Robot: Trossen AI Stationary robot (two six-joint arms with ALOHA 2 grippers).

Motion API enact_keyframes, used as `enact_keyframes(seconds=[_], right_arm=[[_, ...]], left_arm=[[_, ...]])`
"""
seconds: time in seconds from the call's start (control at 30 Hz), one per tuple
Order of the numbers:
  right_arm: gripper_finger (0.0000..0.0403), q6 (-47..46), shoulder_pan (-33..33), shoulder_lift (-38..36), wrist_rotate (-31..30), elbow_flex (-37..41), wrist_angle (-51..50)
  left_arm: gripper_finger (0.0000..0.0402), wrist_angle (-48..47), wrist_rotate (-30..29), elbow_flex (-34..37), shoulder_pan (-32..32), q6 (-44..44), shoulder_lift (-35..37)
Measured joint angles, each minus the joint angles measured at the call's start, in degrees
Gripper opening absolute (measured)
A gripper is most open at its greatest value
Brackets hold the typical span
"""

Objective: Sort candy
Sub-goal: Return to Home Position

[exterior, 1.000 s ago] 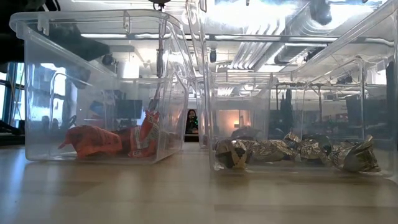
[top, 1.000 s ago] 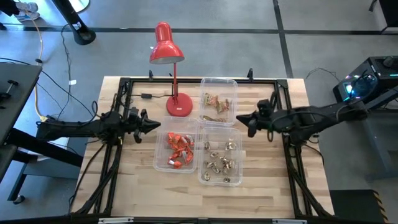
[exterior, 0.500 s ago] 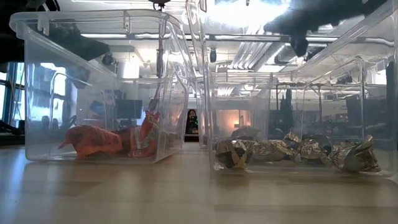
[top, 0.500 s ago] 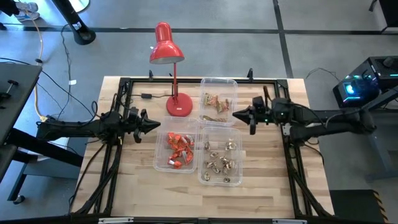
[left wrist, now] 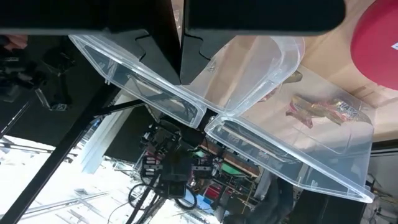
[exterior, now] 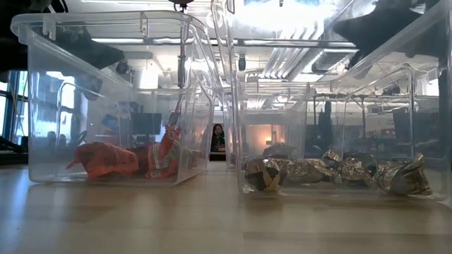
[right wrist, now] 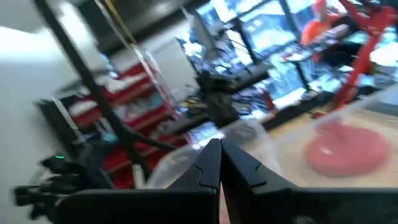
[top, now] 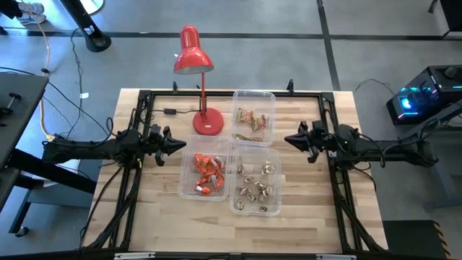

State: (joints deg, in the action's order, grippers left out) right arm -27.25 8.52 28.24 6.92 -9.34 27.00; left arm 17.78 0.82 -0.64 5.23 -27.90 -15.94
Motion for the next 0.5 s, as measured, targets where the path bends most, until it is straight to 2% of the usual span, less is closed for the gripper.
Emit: enact_keyframes(seconds=[0.13,0.33,0.5], right_arm=[[0.0000,0.2,-3.9,-0.2,-1.0,3.3,7.1],[0.0000,4.5,-9.0,-0.2,-7.9,7.2,7.7],[0.0000,5.9,-12.0,-0.3,-10.1,8.8,9.1]], left_arm=[[0.0000,0.0,0.0,0.0,0.0,0.0,0.0],[0.0000,0.0,0.0,0.0,0.0,0.0,0.0],[0.0000,0.0,0.0,0.0,0.0,0.0,0.0]])
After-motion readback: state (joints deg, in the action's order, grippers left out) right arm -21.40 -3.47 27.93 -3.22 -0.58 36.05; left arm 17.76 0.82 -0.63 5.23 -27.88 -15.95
